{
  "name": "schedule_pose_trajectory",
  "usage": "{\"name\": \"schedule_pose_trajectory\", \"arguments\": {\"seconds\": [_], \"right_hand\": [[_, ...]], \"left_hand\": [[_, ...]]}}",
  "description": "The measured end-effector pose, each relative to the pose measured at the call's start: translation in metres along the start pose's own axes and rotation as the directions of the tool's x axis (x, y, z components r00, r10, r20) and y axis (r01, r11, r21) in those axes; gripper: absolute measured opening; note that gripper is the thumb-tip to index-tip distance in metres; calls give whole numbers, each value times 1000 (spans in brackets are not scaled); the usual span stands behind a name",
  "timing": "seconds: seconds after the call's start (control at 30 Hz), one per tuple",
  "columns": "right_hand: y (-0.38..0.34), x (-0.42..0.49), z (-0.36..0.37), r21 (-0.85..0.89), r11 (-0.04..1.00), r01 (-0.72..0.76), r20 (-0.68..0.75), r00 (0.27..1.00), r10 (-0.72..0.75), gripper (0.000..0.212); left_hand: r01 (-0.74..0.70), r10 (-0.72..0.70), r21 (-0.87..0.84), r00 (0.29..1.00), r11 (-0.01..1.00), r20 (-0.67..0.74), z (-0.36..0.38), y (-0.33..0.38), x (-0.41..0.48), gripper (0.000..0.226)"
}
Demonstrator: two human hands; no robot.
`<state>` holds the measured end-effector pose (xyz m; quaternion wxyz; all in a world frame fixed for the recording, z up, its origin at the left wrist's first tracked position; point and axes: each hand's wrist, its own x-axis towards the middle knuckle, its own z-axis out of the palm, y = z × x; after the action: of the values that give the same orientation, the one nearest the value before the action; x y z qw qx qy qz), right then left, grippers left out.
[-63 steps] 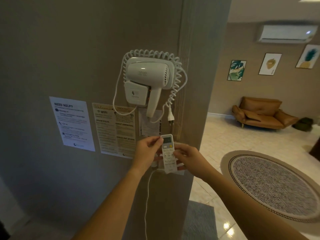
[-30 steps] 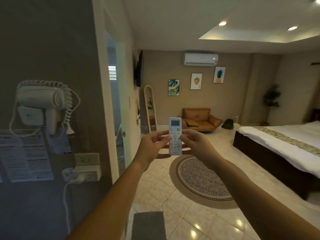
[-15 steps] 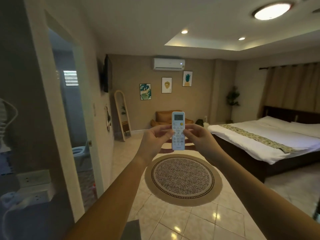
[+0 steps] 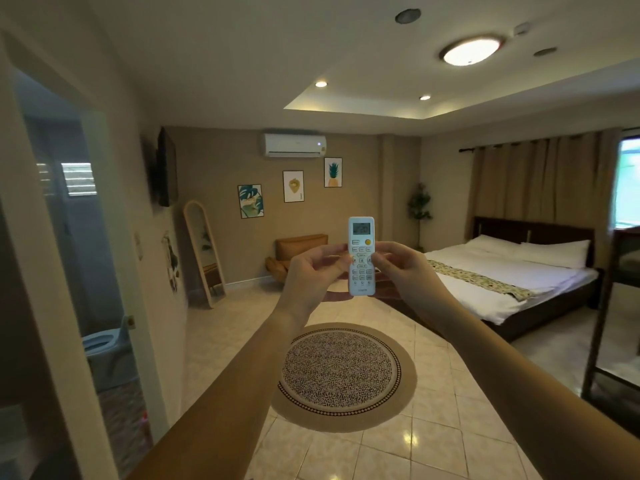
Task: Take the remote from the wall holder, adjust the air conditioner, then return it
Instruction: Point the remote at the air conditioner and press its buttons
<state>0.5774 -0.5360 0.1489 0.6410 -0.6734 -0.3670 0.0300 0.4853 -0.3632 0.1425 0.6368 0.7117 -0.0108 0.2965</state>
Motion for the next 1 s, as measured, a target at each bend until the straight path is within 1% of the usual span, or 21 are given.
{"name": "schedule_pose_trajectory", "arguments": {"seconds": [0.2, 0.47, 0.6, 0.7, 0.83, 1.0], "right_hand": [[-2, 6, 2, -11, 1000, 23, -29, 999, -23, 23], [-4, 9, 11, 9, 1000, 19, -31, 999, -19, 24], [-5, 9, 17, 8, 1000, 30, -25, 999, -30, 24], [-5, 8, 21, 25, 999, 38, -5, 999, -38, 23], [-7, 7, 29, 13, 999, 35, -2, 999, -35, 21], [-9, 5, 33, -11, 999, 33, -6, 999, -34, 18]], "left_hand": [[-2, 2, -14, 1000, 1000, 17, -3, 2, 10, 31], [4, -4, 0, 1000, 1000, -11, -9, 3, 13, 29], [-5, 5, 22, 1000, 1000, -10, -14, 5, 12, 33], [-4, 5, 39, 1000, 999, -25, -17, 7, 11, 31], [6, -1, 81, 998, 997, -66, -18, 11, 9, 32], [17, -10, 103, 997, 995, -73, -21, 15, 6, 33]]}}
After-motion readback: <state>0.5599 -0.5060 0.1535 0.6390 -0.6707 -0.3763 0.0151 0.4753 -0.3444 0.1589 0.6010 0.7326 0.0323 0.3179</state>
